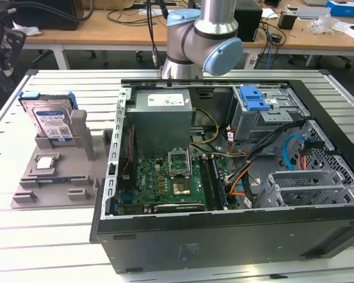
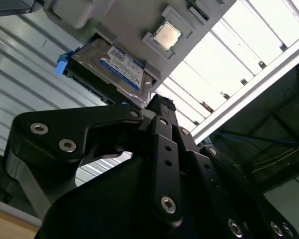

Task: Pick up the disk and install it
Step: 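Pick up the disk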

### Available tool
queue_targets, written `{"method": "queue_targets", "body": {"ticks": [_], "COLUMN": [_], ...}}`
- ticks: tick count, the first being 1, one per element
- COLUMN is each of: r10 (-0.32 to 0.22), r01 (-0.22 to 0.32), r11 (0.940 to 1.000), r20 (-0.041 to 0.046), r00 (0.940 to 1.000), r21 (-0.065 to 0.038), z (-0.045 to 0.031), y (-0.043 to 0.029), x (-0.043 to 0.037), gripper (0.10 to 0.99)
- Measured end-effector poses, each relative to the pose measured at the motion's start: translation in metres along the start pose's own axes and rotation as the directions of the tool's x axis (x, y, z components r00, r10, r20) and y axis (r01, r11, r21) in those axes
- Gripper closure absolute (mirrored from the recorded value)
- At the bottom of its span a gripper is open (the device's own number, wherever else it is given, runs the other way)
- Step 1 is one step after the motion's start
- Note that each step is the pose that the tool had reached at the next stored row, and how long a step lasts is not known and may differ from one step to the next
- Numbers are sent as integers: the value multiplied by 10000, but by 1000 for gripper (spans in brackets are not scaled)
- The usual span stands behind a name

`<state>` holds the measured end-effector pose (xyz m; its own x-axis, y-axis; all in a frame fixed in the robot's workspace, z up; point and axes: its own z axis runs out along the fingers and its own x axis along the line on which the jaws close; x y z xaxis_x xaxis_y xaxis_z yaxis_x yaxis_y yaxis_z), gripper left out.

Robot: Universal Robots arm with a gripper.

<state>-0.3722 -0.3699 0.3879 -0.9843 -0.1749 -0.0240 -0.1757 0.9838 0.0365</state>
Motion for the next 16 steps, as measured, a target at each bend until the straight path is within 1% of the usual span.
{"method": "queue_targets", "body": {"ticks": [2,4,6,8,10,13,15,16], "r10": [-207,-533,-728,-1031,-1372,-1905,-2225,-2464], "r01": [207,533,728,1031,1372,1905,2224,2464], "r11": [9998,9986,9973,9947,9905,9817,9749,9692], "r20": [-8,-19,-27,-36,-48,-65,-76,-83], "r00": [9998,9986,9973,9947,9905,9817,9749,9691], "r21": [-5,-13,-19,-27,-36,-53,-63,-70], "z": [0,0,0,0,0,0,0,0], "y": [0,0,0,0,0,0,0,0], "x": [0,0,0,0,0,0,0,0], "gripper": [980,980,980,980,980,980,980,980]}}
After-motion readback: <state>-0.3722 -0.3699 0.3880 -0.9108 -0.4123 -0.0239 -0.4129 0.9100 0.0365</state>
